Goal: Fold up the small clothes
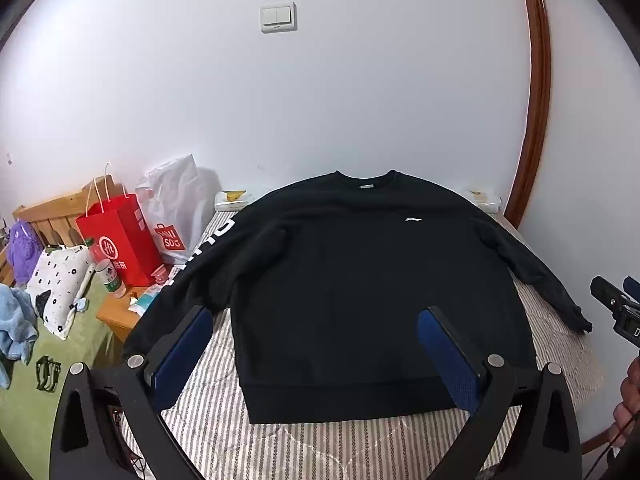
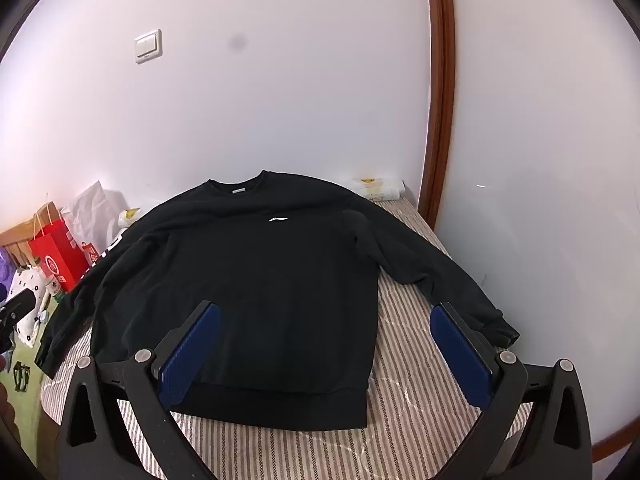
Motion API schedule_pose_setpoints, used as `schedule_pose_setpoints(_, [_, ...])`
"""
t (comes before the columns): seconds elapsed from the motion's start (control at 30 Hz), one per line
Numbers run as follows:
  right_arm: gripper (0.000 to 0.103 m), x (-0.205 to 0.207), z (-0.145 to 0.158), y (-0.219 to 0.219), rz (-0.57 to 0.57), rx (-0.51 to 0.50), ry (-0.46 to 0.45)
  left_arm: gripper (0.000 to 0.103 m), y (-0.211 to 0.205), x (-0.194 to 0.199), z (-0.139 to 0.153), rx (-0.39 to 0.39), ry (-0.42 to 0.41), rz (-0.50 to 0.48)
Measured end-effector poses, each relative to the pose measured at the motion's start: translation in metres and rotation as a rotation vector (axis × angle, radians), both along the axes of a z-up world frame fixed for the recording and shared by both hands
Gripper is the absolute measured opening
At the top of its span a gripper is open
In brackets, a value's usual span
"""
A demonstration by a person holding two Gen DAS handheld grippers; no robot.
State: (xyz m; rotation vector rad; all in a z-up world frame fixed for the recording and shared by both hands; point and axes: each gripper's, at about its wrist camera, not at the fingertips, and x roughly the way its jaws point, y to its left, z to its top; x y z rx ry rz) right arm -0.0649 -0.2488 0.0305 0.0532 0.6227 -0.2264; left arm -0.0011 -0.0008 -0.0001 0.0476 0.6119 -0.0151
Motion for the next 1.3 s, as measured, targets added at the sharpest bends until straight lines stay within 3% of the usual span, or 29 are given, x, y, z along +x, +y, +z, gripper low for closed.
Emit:
schedule_pose_setpoints(0.1, [0.103, 0.001, 0.0, 0.0, 0.0, -0.001, 0.011, 0.103, -0.006, -0.005, 0.0, 0.022, -0.012, 0.005])
schedule_pose_setpoints(0.2, [0.103, 0.004, 0.0, 0.0, -0.004, -0.006, 0.012, 0.103, 0.002, -0.003, 0.002, -0.012, 0.006, -0.006])
schedule_pose_setpoints(1.3, [0.103, -0.002, 0.009, 0.019, 0.026, -0.003, -0.009, 0.103, 0.004, -0.003, 0.001, -0.026, -0.001, 0.005])
